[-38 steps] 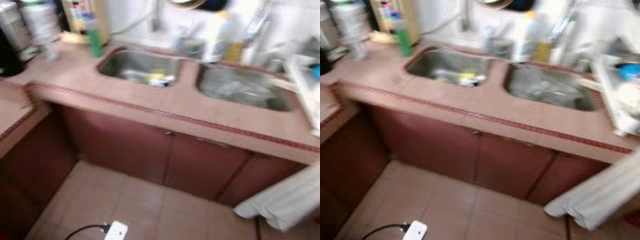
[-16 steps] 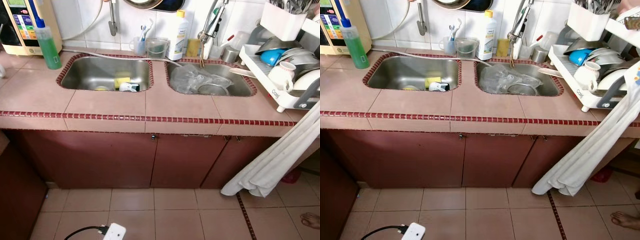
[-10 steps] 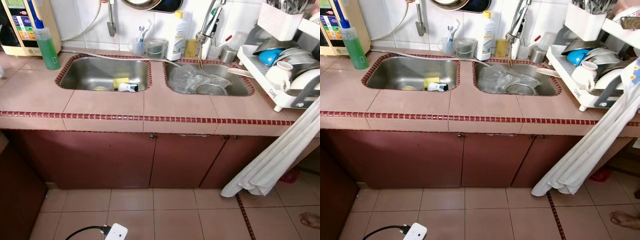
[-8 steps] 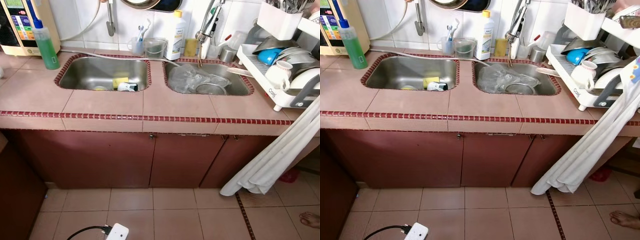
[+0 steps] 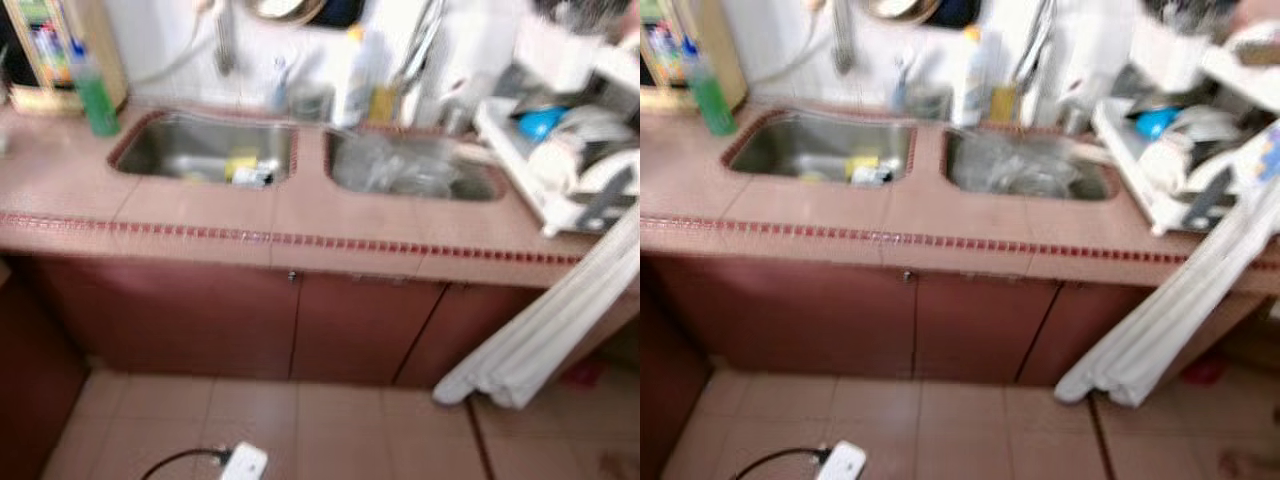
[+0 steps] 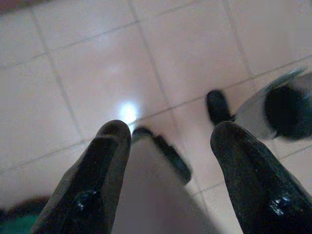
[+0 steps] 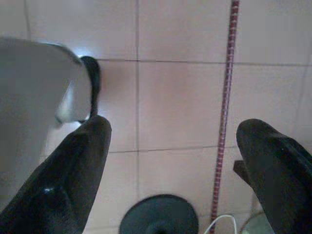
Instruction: Kitchen organization
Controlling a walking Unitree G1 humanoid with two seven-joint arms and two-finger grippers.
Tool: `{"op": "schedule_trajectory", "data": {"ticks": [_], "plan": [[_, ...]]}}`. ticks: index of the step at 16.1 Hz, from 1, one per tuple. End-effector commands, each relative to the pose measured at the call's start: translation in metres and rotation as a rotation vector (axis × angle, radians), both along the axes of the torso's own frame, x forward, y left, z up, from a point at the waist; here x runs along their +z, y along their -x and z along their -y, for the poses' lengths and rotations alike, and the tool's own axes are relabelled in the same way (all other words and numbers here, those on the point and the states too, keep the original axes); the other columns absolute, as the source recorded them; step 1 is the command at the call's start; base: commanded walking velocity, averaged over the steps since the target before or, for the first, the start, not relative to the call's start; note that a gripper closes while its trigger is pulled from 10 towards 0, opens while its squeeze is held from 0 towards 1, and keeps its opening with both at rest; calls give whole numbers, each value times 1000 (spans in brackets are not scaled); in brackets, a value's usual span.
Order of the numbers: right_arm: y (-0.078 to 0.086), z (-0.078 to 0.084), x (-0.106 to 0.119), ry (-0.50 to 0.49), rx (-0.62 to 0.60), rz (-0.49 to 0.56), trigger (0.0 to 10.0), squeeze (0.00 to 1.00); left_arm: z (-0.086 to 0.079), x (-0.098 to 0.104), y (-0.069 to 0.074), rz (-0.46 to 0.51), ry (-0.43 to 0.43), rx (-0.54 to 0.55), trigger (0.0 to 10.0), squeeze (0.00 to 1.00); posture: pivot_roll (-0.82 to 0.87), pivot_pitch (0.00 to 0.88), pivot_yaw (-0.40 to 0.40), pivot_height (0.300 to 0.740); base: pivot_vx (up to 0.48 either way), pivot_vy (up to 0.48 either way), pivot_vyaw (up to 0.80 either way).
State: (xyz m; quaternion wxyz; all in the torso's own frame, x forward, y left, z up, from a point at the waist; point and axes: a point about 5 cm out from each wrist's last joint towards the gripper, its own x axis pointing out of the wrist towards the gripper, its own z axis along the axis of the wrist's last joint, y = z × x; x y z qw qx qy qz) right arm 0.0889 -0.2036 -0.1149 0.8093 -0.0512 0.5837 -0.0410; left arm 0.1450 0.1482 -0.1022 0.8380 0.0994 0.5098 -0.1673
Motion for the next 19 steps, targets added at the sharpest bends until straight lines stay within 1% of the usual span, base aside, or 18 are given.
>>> {"op": "schedule_trajectory", "data": {"ticks": [1,5,7,16,17,18,19], "plan": [[4,3,0,5,-11,-10,10000,0,-1,-1,1,-10,-5,0,10000,0,-59,0,-42,740,0,-480,0],[3,2,0,4,-11,-9,10000,0,1,0,-1,-5,-2,-1,10000,0,-59,0,-43,740,0,-480,0],[3,2,0,3,-13,-8,10000,0,1,1,-2,1,8,24,10000,0,-58,0,-42,740,0,0,0],[0,2,0,0,-12,-3,10000,0,2,3,-10,7,14,12,10000,0,-51,0,-51,740,0,0,0],[-1,2,1,4,4,-4,10000,0,1,3,-10,6,1,-25,10000,0,-51,0,-52,740,0,0,0],[-1,2,1,4,11,-4,10000,0,-1,3,-9,5,-6,-35,10000,0,-51,0,-52,740,0,0,0],[-2,2,1,6,26,-4,10000,0,-7,2,-7,-1,-23,-41,10000,0,-50,0,-53,740,0,0,0]]}}
